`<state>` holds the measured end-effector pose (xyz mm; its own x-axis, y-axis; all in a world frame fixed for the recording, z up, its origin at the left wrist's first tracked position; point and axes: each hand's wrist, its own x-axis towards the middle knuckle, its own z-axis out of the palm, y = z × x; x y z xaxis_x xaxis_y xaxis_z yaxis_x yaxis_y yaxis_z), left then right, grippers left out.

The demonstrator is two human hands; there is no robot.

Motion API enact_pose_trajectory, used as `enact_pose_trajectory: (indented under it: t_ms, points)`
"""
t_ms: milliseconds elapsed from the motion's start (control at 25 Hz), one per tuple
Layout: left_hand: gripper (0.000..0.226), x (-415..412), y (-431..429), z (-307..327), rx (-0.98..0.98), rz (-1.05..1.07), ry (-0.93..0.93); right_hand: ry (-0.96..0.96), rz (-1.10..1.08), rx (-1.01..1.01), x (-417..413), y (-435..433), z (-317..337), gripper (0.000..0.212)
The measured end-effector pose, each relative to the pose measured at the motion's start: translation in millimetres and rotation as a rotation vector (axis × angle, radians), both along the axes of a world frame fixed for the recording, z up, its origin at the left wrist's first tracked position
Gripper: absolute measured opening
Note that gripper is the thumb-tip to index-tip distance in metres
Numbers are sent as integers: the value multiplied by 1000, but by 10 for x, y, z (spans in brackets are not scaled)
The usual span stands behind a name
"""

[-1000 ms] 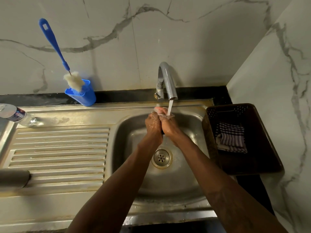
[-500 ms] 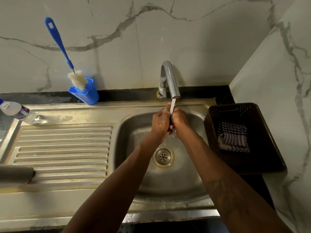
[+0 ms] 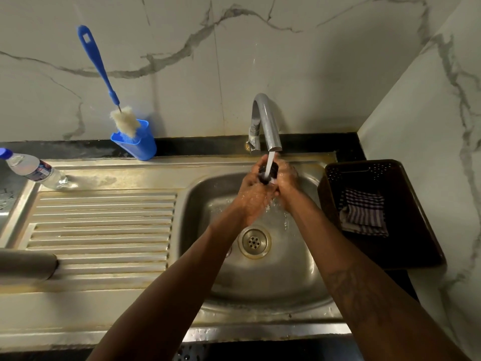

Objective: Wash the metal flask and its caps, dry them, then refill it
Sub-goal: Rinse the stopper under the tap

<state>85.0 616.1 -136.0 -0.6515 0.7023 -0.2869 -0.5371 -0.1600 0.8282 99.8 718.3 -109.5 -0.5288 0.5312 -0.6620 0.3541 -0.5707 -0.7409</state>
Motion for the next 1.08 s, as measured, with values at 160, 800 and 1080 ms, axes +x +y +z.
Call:
enact_pose_trajectory:
  t_ms: [160, 800, 1080]
  points:
    - [36, 18, -116, 21, -110, 170, 316, 38, 100, 20, -33, -144, -48, 32]
    - [27, 67, -5, 27, -809, 228, 518, 112, 50, 442, 132, -174, -311, 18]
    - [10, -136, -21, 178, -612, 353, 24, 266, 3, 96, 69, -156, -300, 26]
